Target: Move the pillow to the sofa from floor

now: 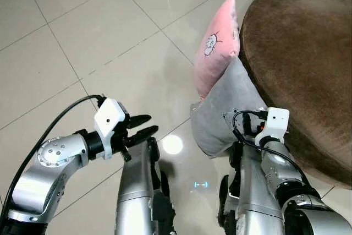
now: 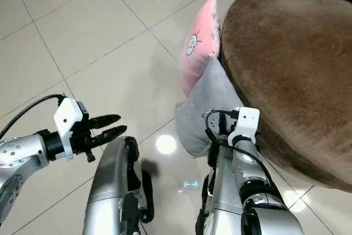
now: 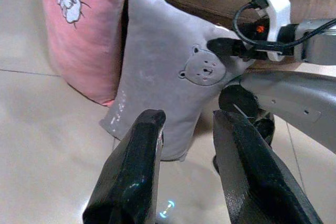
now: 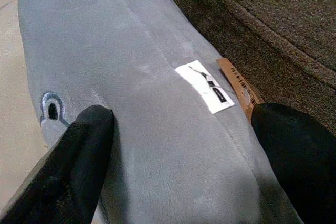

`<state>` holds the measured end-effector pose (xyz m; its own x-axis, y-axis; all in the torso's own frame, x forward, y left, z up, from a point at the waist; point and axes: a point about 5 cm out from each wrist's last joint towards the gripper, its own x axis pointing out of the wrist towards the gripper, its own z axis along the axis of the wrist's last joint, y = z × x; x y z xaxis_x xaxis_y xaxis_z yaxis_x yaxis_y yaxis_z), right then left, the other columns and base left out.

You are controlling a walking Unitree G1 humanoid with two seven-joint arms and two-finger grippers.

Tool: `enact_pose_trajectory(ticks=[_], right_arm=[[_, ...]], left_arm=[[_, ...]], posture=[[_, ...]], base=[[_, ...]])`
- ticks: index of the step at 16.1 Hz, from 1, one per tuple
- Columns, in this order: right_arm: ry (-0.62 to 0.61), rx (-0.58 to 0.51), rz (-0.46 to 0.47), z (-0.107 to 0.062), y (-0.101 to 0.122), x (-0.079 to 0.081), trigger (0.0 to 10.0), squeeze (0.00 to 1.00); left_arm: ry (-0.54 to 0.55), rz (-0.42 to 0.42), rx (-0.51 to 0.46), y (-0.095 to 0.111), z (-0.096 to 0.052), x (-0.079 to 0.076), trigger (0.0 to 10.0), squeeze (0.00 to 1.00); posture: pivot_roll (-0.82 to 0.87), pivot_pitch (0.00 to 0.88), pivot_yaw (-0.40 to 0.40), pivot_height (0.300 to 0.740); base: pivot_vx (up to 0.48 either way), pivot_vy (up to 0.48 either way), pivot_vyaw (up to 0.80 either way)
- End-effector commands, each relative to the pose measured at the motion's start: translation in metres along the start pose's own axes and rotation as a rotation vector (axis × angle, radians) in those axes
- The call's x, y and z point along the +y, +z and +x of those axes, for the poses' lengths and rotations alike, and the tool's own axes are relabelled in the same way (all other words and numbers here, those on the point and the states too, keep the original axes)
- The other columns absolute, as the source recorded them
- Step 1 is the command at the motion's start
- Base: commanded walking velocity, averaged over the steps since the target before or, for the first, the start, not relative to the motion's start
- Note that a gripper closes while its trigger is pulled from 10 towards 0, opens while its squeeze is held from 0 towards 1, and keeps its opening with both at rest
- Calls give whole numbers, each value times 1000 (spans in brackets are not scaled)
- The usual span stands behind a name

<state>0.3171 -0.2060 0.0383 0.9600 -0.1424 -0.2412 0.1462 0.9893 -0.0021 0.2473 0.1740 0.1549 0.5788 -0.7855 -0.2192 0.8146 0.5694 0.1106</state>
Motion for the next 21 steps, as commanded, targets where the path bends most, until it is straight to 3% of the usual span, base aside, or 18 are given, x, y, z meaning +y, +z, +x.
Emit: enact_pose_trajectory(ticks=[1,3,5,9,21], right_arm=[[-2,61,-19,-6,-17,2,10000,0],[35,84,-28,-8,-22,13,10000,0],[86,88,-25,-9,-24,22,0,0],[125,93,-29,-10,-25,29,0,0],[130,88,-44,-8,-22,27,0,0]], left_arm=[[-16,0,11,0,-2,-3,10000,0],[-12,3,9,1,-1,-1,10000,0],[-19,1,13,2,-2,-1,10000,0],[-34,-2,13,2,-1,-2,10000,0],[-37,1,11,1,1,-2,10000,0]], posture=[[275,355,136,525],[278,353,138,525],[277,349,140,525],[274,344,140,525],[274,333,140,525]], base=[[0,0,0],[0,0,0],[0,0,0],[0,0,0],[0,0,0]])
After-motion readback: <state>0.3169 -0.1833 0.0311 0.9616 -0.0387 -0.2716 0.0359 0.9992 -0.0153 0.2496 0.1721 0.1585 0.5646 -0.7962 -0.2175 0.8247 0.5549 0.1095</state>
